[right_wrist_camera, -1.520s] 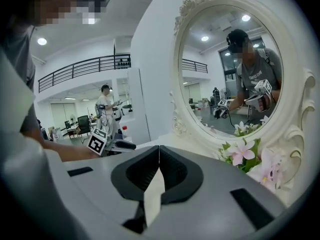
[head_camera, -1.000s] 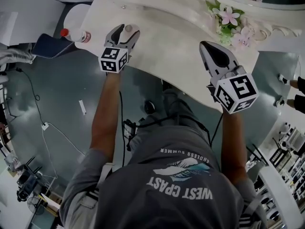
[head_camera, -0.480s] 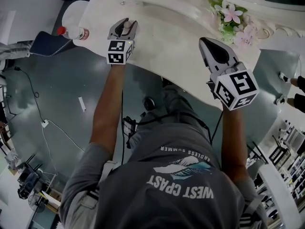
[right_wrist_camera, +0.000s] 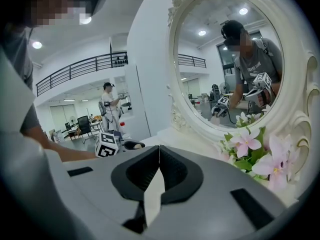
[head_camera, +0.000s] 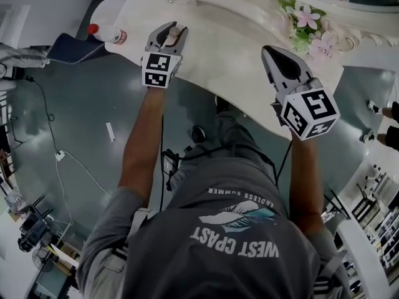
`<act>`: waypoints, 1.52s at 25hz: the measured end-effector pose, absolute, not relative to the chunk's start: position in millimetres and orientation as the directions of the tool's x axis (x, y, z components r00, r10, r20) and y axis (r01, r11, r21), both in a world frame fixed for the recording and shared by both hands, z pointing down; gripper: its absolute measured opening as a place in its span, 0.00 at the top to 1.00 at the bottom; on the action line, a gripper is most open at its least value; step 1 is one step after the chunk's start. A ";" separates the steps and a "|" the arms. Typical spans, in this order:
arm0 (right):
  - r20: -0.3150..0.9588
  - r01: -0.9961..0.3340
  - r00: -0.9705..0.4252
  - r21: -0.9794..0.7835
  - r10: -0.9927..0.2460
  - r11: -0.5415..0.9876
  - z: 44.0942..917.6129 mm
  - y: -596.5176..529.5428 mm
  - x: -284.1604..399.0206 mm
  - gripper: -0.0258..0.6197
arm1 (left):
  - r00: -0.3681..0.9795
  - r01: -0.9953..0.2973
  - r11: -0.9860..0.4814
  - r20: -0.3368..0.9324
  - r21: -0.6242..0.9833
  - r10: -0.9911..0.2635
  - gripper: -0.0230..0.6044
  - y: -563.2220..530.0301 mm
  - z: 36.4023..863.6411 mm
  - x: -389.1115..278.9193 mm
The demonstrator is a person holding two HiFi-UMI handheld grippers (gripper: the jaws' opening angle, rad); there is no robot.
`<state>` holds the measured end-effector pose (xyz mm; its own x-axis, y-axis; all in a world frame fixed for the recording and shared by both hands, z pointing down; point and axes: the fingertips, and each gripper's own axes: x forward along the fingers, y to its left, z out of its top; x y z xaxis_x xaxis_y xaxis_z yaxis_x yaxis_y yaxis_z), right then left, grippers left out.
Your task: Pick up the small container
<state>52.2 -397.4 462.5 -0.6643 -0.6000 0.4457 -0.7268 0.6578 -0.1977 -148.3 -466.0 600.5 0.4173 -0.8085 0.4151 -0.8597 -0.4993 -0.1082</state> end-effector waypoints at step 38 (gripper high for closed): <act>0.213 -0.633 -0.757 -0.007 -0.617 0.774 308.6 -306.0 -34.4 0.92 | 0.423 -0.826 -0.488 0.261 -0.284 -0.868 0.74 -250.0 329.0 -242.3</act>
<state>-34.4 -306.0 308.6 -0.7573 -0.6173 0.2132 -0.6331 0.7741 -0.0075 -242.3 -250.0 329.0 0.4229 -0.8679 0.2606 -0.8255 -0.4876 -0.2842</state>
